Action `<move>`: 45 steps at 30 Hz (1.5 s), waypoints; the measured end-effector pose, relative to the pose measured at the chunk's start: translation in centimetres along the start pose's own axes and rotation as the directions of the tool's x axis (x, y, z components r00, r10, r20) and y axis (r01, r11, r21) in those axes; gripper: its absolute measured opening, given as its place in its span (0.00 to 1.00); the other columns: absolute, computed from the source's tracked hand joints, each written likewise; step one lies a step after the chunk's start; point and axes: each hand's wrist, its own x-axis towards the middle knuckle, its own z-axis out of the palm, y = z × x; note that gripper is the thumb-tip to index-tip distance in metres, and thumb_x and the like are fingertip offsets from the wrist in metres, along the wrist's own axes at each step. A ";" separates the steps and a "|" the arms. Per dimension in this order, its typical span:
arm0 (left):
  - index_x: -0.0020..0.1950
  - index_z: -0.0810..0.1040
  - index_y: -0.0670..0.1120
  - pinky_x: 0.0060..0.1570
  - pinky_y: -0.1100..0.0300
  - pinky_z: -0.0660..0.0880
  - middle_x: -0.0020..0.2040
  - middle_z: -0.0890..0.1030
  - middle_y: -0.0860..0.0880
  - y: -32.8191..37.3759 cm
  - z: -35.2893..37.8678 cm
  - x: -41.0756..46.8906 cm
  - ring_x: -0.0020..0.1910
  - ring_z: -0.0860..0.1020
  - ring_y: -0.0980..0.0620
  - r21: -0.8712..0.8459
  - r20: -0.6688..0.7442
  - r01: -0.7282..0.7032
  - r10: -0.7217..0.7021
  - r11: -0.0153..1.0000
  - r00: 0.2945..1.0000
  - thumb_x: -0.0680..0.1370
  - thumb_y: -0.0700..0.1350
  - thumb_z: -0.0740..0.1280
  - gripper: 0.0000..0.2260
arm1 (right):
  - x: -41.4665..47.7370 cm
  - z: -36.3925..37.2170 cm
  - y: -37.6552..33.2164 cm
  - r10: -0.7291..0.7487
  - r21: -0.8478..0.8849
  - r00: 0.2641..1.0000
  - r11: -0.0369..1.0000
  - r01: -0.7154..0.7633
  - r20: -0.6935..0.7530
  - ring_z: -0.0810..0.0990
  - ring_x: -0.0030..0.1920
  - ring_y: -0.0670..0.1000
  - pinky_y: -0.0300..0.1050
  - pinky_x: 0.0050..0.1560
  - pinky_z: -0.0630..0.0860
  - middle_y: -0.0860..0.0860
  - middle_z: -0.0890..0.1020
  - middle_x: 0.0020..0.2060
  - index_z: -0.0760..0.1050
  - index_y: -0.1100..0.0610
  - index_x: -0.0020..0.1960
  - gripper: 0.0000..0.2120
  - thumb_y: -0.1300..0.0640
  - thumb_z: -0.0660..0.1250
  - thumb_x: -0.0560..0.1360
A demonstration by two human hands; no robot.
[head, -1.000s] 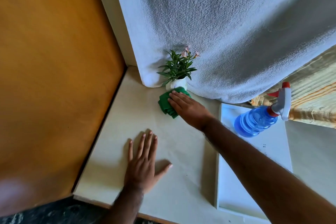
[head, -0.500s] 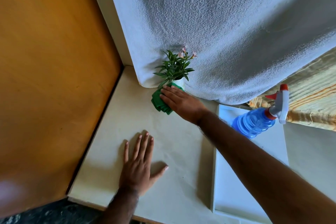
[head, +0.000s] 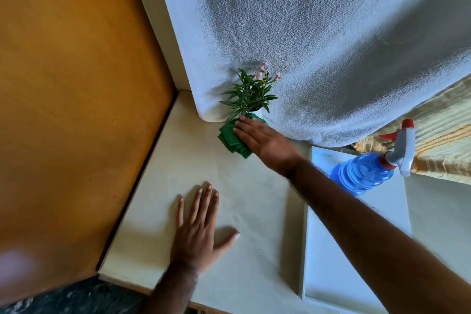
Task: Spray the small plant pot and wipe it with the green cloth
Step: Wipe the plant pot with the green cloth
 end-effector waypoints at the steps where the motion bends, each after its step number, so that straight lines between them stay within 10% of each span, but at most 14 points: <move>1: 0.85 0.55 0.44 0.78 0.29 0.59 0.87 0.55 0.44 0.0 0.0 0.0 0.86 0.54 0.43 -0.002 -0.003 0.000 0.000 1.000 1.000 0.75 0.77 0.59 0.50 | -0.3 0.1 0.1 0.012 0.010 1.000 1.000 -0.012 0.011 0.73 0.70 0.65 0.63 0.68 0.72 0.65 0.76 0.69 0.73 0.69 0.69 0.19 0.73 0.65 0.79; 10: 0.85 0.55 0.44 0.79 0.29 0.58 0.87 0.55 0.43 -0.1 0.2 0.0 0.86 0.54 0.43 0.000 -0.011 -0.007 0.007 1.000 1.000 0.75 0.77 0.59 0.50 | -2.5 0.1 -1.3 0.166 0.068 0.980 0.982 -0.174 0.109 0.74 0.70 0.63 0.61 0.69 0.73 0.63 0.76 0.69 0.74 0.68 0.70 0.23 0.66 0.49 0.79; 25: 0.85 0.53 0.45 0.79 0.29 0.57 0.87 0.53 0.44 -0.1 0.1 0.0 0.86 0.52 0.43 -0.012 0.014 0.007 -0.007 1.000 1.000 0.75 0.78 0.57 0.50 | -2.6 1.2 -0.7 0.260 0.170 0.964 0.949 -0.267 0.062 0.72 0.72 0.60 0.58 0.69 0.74 0.60 0.75 0.71 0.73 0.64 0.72 0.28 0.78 0.66 0.73; 31: 0.85 0.53 0.45 0.79 0.29 0.57 0.87 0.53 0.44 -0.1 0.2 0.1 0.86 0.53 0.42 -0.009 0.030 0.013 -0.013 1.000 0.999 0.75 0.78 0.57 0.50 | 0.1 -0.2 -0.8 0.176 0.113 0.983 0.979 -0.170 -0.044 0.71 0.72 0.58 0.52 0.74 0.67 0.59 0.75 0.71 0.73 0.64 0.71 0.24 0.71 0.53 0.78; 39: 0.85 0.54 0.45 0.79 0.29 0.56 0.87 0.54 0.44 0.0 -0.1 0.1 0.86 0.53 0.43 -0.014 0.014 0.009 -0.009 1.000 1.000 0.75 0.78 0.58 0.50 | -1.4 1.3 -0.7 0.089 0.168 0.981 0.979 -0.119 0.174 0.72 0.71 0.64 0.62 0.67 0.74 0.63 0.75 0.70 0.73 0.67 0.71 0.23 0.76 0.63 0.77; 45: 0.85 0.54 0.45 0.79 0.29 0.57 0.87 0.54 0.44 0.0 -0.1 0.2 0.86 0.54 0.42 -0.002 0.024 0.013 -0.013 1.000 1.000 0.75 0.78 0.57 0.50 | 1.4 0.7 -0.9 0.058 0.092 0.998 0.994 -0.057 0.000 0.73 0.71 0.62 0.57 0.73 0.68 0.61 0.77 0.69 0.74 0.66 0.71 0.20 0.70 0.57 0.80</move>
